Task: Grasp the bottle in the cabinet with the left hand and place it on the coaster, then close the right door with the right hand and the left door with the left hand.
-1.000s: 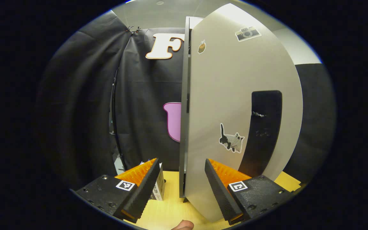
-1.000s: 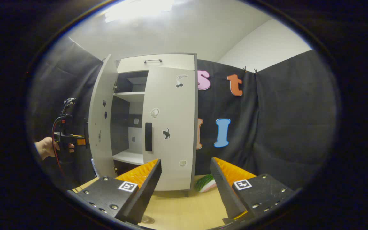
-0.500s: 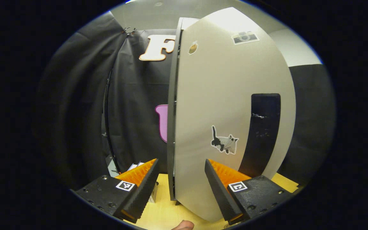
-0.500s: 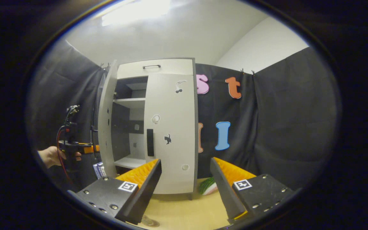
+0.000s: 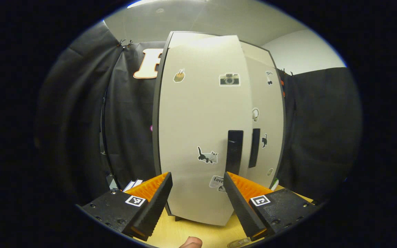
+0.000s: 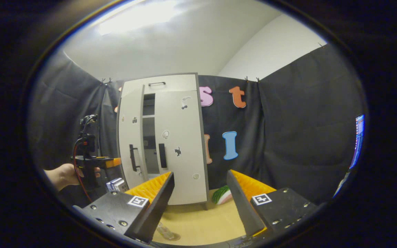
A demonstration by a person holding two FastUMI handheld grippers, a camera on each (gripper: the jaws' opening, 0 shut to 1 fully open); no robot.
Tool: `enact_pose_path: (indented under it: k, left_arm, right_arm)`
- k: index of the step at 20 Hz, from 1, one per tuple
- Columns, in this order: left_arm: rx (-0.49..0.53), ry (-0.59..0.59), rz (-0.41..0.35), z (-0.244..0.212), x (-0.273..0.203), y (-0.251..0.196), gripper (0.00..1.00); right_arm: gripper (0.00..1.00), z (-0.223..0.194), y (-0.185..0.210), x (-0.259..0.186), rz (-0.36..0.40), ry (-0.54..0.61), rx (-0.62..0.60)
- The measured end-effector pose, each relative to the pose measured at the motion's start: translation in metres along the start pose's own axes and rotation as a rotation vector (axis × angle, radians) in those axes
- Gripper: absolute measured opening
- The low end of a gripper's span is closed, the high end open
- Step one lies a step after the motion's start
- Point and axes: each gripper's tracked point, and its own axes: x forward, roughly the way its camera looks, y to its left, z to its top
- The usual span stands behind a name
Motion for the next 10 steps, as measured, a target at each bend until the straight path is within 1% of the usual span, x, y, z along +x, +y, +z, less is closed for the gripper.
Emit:
enact_pose_path:
  k: [1, 2, 3, 4, 7, 8, 10]
  left_arm:
    - [0.01, 0.001, -0.003, 0.002, -0.011, -0.005, 0.95]
    - [0.013, -0.001, -0.006, 0.004, -0.023, -0.009, 0.95]
    - [0.009, 0.0, -0.015, 0.005, -0.035, -0.015, 0.95]
    - [0.003, -0.001, -0.015, 0.006, -0.047, -0.018, 0.95]
    - [-0.007, 0.007, -0.011, 0.007, -0.081, -0.026, 0.95]
    - [-0.004, 0.008, -0.012, 0.007, -0.09, -0.029, 0.94]
    - [-0.007, 0.012, -0.005, 0.006, -0.105, -0.031, 0.95]
  right_arm:
    - [0.91, 0.001, 0.001, -0.009, 0.006, 0.0, -0.006]
    - [0.91, 0.001, 0.001, -0.017, 0.011, 0.002, -0.01]
    - [0.94, 0.0, 0.0, -0.024, 0.013, 0.006, -0.012]
    - [0.91, 0.0, -0.001, -0.03, 0.014, 0.007, -0.008]
    - [0.91, 0.003, 0.002, -0.041, 0.041, -0.004, 0.0]
    - [0.94, 0.006, 0.003, -0.044, 0.048, -0.012, -0.001]
    - [0.94, 0.007, 0.004, -0.049, 0.063, -0.019, 0.004]
